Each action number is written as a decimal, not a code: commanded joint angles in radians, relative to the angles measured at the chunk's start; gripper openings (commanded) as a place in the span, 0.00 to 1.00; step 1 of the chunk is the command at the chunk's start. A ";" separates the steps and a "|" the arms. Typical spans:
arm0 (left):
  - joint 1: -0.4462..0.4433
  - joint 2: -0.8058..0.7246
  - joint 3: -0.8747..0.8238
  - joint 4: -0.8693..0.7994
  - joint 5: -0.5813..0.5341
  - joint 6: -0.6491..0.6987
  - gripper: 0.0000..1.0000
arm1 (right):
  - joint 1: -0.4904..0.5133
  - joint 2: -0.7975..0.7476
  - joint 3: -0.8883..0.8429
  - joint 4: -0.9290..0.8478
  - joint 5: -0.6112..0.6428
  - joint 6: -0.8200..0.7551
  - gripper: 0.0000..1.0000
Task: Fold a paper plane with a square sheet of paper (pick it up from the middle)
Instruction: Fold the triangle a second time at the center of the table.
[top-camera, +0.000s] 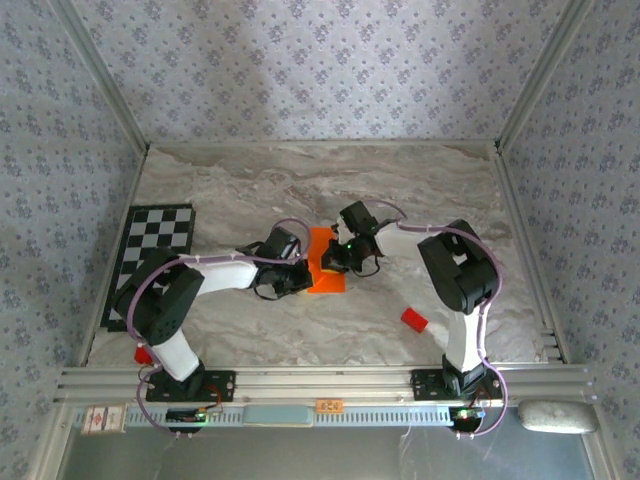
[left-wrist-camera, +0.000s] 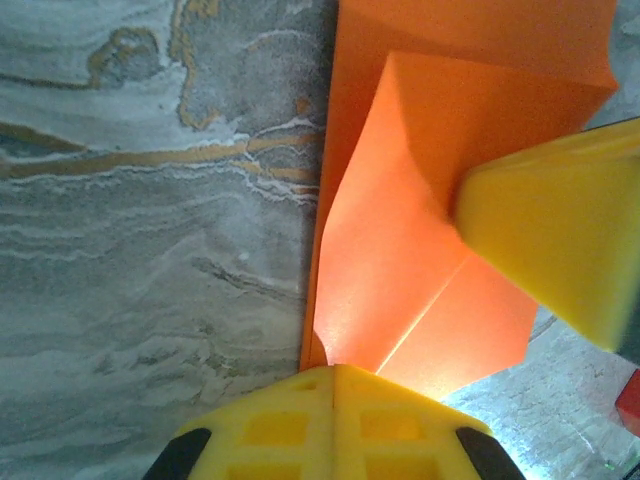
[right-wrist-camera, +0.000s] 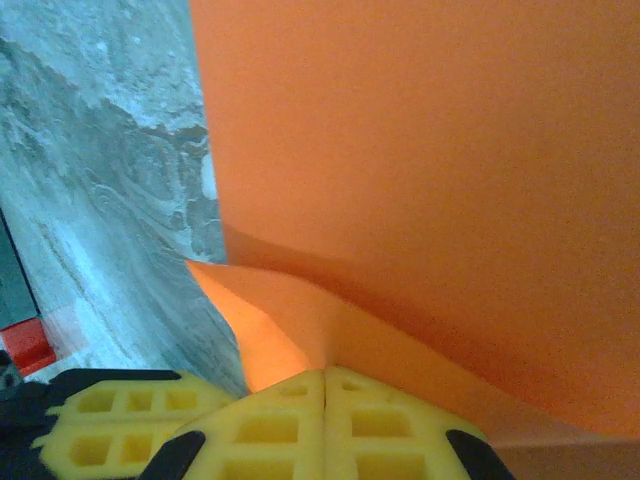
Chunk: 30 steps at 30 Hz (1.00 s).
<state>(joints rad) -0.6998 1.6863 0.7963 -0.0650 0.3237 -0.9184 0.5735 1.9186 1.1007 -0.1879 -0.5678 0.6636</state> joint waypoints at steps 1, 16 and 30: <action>-0.010 0.043 -0.013 -0.096 -0.035 -0.011 0.00 | 0.008 -0.063 -0.013 -0.020 0.013 -0.027 0.00; -0.011 0.053 -0.003 -0.104 -0.035 -0.019 0.00 | 0.056 0.006 -0.013 -0.044 -0.006 -0.027 0.00; -0.012 0.046 -0.005 -0.126 -0.043 -0.018 0.00 | 0.026 0.034 -0.014 -0.085 0.052 -0.048 0.00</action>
<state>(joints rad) -0.7006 1.6928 0.8070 -0.0776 0.3214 -0.9337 0.6163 1.9316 1.0966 -0.2184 -0.5720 0.6125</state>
